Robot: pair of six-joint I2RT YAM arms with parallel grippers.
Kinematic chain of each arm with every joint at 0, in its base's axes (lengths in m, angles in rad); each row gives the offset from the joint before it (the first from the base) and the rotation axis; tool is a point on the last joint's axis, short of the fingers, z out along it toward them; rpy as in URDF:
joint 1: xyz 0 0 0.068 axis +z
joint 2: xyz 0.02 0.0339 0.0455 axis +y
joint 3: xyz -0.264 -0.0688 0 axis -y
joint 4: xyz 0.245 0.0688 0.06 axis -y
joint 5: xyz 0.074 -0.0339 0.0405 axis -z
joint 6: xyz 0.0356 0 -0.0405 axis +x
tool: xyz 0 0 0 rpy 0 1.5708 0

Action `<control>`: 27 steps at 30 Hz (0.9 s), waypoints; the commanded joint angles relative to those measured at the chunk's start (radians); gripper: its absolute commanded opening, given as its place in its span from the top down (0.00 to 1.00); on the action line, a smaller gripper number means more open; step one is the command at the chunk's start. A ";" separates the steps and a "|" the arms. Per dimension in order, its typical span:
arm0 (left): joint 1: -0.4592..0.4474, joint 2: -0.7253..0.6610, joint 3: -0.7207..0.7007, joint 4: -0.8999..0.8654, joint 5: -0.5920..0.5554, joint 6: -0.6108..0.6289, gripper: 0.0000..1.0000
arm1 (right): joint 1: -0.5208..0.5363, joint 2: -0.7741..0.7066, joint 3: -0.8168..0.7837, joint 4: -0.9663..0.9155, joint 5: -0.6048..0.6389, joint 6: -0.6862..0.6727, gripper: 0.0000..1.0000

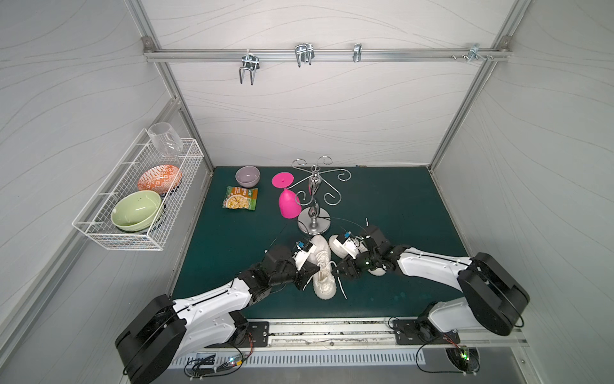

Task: Tie the shoes
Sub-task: Cross the shoelace with the shoelace.

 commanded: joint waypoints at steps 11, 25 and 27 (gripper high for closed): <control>-0.004 -0.010 0.007 0.014 -0.007 0.003 1.00 | -0.033 0.050 0.051 0.078 -0.053 -0.025 0.25; -0.032 -0.022 0.020 -0.055 -0.055 0.059 1.00 | -0.053 -0.051 0.074 -0.017 -0.044 0.024 0.97; -0.040 -0.015 0.025 -0.065 -0.063 0.064 1.00 | -0.026 -0.047 0.105 -0.071 0.000 0.011 0.99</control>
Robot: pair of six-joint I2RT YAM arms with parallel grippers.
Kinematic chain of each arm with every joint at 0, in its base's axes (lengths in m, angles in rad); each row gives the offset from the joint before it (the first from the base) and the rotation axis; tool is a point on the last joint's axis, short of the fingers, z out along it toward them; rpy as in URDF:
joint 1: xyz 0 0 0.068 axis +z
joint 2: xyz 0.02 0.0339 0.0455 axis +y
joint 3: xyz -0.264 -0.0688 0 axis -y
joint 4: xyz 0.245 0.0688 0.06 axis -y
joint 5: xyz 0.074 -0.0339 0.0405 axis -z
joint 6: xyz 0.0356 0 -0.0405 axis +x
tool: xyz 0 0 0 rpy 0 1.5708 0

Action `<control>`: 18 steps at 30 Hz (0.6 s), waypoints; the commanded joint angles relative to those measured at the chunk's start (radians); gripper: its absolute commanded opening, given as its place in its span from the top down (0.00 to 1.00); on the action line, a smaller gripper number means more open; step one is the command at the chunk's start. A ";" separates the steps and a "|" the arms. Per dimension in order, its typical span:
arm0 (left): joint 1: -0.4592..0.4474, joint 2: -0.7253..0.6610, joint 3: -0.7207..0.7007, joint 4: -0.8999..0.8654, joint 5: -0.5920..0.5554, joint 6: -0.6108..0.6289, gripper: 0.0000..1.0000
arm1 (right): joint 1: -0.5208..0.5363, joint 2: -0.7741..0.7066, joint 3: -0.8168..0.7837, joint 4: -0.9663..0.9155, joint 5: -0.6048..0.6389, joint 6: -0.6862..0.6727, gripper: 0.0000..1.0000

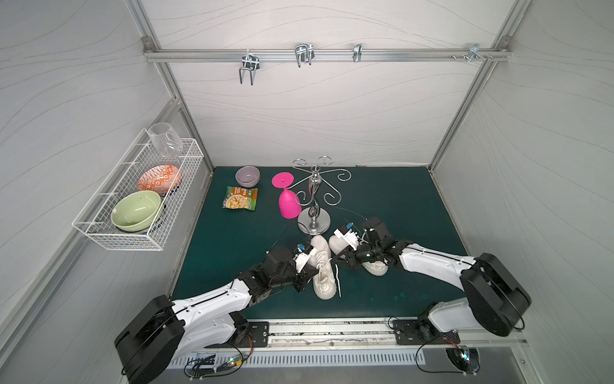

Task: Tie the shoes
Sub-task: Cross the shoelace with the shoelace.

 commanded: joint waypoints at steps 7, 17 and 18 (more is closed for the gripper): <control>-0.031 0.020 0.014 0.001 -0.040 0.015 1.00 | 0.102 0.036 0.110 -0.160 0.161 -0.018 1.00; -0.033 0.010 -0.012 0.024 -0.020 -0.002 1.00 | 0.142 0.100 0.127 -0.129 0.198 0.035 1.00; -0.036 0.007 -0.016 0.028 -0.018 -0.004 1.00 | 0.143 0.100 0.124 -0.115 0.199 0.048 1.00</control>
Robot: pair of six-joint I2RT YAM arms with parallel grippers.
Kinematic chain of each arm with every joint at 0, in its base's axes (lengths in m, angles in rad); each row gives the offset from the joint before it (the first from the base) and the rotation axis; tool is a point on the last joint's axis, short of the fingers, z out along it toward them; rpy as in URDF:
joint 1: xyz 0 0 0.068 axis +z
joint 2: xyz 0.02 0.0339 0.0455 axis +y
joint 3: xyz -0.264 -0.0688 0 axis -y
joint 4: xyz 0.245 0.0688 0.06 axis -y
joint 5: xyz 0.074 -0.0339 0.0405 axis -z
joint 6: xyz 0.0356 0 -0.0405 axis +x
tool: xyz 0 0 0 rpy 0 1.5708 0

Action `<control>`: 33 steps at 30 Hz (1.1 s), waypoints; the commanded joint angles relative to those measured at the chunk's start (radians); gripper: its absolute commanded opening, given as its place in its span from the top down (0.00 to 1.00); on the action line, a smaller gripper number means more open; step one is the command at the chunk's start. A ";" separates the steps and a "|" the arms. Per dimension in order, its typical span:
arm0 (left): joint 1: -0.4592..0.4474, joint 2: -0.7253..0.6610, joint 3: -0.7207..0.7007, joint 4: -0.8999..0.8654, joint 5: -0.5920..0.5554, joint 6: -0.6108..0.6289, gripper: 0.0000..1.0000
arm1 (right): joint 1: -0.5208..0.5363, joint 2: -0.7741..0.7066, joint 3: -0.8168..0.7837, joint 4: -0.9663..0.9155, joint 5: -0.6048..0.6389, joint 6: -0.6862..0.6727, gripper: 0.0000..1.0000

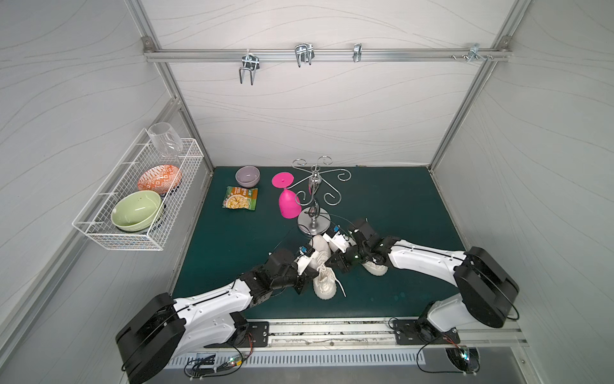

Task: Tie the shoes
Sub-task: Cross the shoelace with the shoelace.

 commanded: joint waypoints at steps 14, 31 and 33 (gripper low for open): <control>-0.025 0.017 0.005 0.041 0.011 0.008 1.00 | 0.065 0.044 0.020 0.070 0.031 0.085 1.00; 0.058 -0.190 -0.016 -0.116 -0.099 -0.448 0.59 | 0.071 -0.013 -0.121 0.154 0.060 0.065 1.00; 0.070 -0.157 -0.002 -0.108 -0.082 -0.505 0.59 | 0.071 -0.018 -0.135 0.179 0.062 0.063 1.00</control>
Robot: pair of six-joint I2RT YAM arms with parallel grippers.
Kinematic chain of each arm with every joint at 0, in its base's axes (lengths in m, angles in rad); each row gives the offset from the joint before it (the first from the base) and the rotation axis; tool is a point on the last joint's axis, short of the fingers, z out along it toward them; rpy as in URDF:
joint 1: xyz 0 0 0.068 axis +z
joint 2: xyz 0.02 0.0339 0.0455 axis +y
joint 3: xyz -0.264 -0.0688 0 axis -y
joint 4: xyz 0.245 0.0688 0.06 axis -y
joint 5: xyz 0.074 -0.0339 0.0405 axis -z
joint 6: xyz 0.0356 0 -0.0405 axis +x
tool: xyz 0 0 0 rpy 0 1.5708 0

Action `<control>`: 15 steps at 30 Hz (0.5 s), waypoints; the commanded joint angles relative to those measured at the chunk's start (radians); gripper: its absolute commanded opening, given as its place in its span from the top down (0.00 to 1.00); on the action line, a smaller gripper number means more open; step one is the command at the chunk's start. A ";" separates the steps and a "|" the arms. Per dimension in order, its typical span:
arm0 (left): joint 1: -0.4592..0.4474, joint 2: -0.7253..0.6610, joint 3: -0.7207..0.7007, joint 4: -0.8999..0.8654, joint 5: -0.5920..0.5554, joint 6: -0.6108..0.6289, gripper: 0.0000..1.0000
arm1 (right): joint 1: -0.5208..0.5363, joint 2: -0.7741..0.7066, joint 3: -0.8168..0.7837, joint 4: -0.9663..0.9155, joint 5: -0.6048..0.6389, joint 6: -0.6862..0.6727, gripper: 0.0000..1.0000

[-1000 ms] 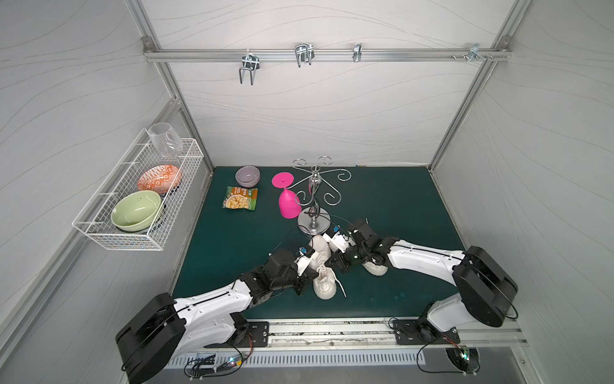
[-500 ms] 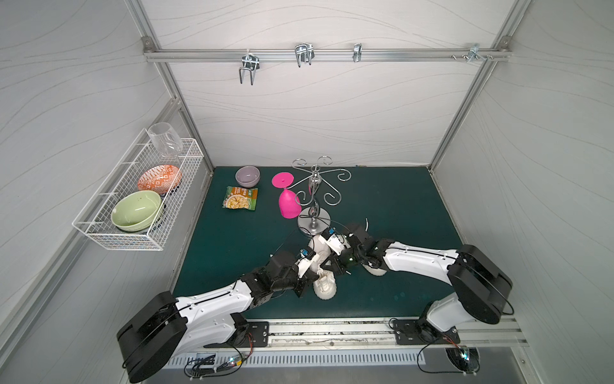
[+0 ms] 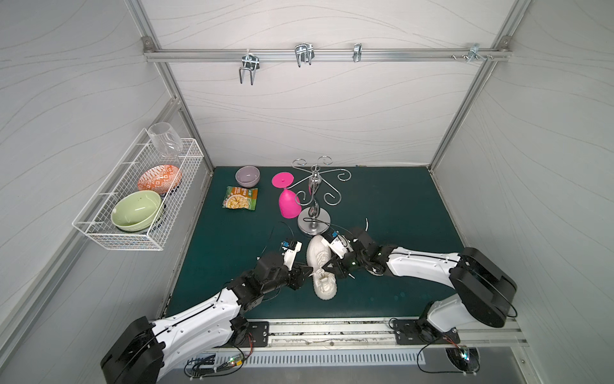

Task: Tie the shoes
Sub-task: Cross the shoelace with the shoelace.

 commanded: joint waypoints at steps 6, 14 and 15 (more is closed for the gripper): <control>0.033 0.186 0.119 0.067 0.118 -0.245 0.64 | 0.009 -0.031 -0.058 0.034 0.009 -0.010 1.00; 0.037 0.272 0.132 0.190 0.137 -0.332 0.63 | 0.009 -0.017 -0.056 0.036 0.000 -0.004 1.00; 0.038 0.282 0.133 0.201 0.141 -0.335 0.63 | 0.009 -0.014 -0.055 0.037 -0.003 -0.004 1.00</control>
